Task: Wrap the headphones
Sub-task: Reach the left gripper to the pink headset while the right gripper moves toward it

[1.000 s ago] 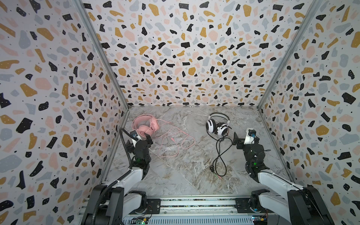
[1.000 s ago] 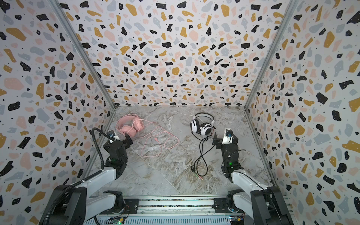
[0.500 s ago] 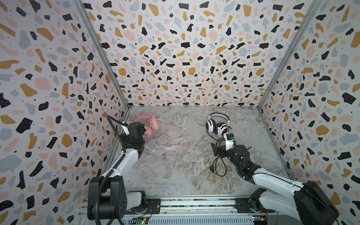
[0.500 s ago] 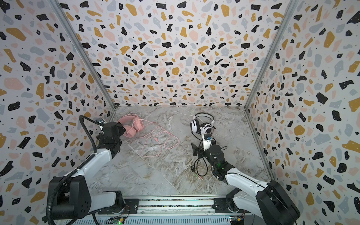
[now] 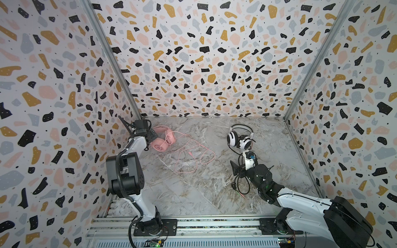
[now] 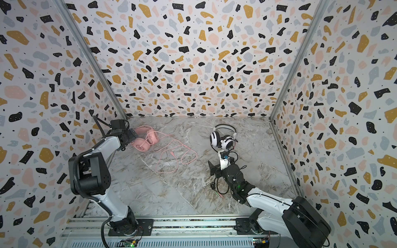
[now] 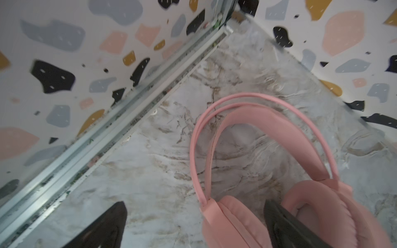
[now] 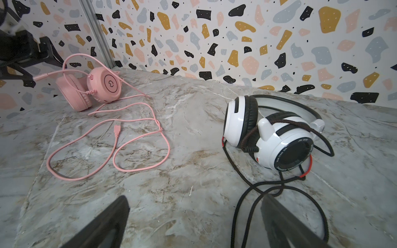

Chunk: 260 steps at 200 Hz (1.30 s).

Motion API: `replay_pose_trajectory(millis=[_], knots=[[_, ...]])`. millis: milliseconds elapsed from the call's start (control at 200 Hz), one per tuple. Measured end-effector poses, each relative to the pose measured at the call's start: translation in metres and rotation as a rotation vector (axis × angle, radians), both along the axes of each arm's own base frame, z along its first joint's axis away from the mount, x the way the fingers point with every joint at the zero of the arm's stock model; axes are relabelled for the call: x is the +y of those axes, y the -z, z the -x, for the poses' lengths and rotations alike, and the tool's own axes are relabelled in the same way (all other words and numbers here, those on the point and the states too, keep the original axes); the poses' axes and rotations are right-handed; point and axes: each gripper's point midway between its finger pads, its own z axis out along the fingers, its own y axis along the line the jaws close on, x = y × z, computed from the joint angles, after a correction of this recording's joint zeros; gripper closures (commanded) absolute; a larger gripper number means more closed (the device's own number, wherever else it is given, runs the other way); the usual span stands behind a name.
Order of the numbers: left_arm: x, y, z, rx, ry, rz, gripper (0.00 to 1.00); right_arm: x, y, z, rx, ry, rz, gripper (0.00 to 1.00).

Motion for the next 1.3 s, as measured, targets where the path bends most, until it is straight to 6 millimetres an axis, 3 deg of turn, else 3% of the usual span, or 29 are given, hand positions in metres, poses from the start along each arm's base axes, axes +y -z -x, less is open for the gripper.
replay_pose_trajectory(millis=[220, 380, 641, 766, 971, 1106, 1191, 1302], knots=[[-0.014, 0.026, -0.027, -0.002, 0.018, 0.152, 0.07, 0.001, 0.000, 0.001, 0.000, -0.002, 0.000, 0.03], [-0.034, 0.038, -0.026, -0.051, 0.027, 0.267, 0.23, -0.001, -0.001, 0.000, -0.004, 0.010, 0.003, 0.03], [-0.073, 0.039, 0.008, -0.134, 0.056, 0.360, 0.31, -0.002, -0.001, -0.001, -0.005, 0.017, 0.004, 0.03], [-0.109, 0.037, 0.027, -0.148, 0.108, 0.377, 0.34, -0.002, -0.001, -0.001, -0.005, 0.017, 0.004, 0.02], [-0.172, 0.037, 0.073, -0.175, 0.174, 0.418, 0.36, -0.002, -0.002, 0.000, -0.008, 0.014, 0.000, 0.02], [-0.202, 0.035, 0.104, -0.197, 0.209, 0.420, 0.36, 0.003, -0.002, 0.002, -0.001, -0.018, -0.008, 0.02], [-0.209, 0.033, 0.122, -0.226, 0.211, 0.418, 0.37, 0.015, -0.003, 0.005, 0.017, -0.080, -0.026, 0.02], [-0.202, 0.028, 0.139, -0.283, 0.175, 0.388, 0.36, 0.041, -0.010, 0.004, 0.070, -0.176, -0.058, 0.03]])
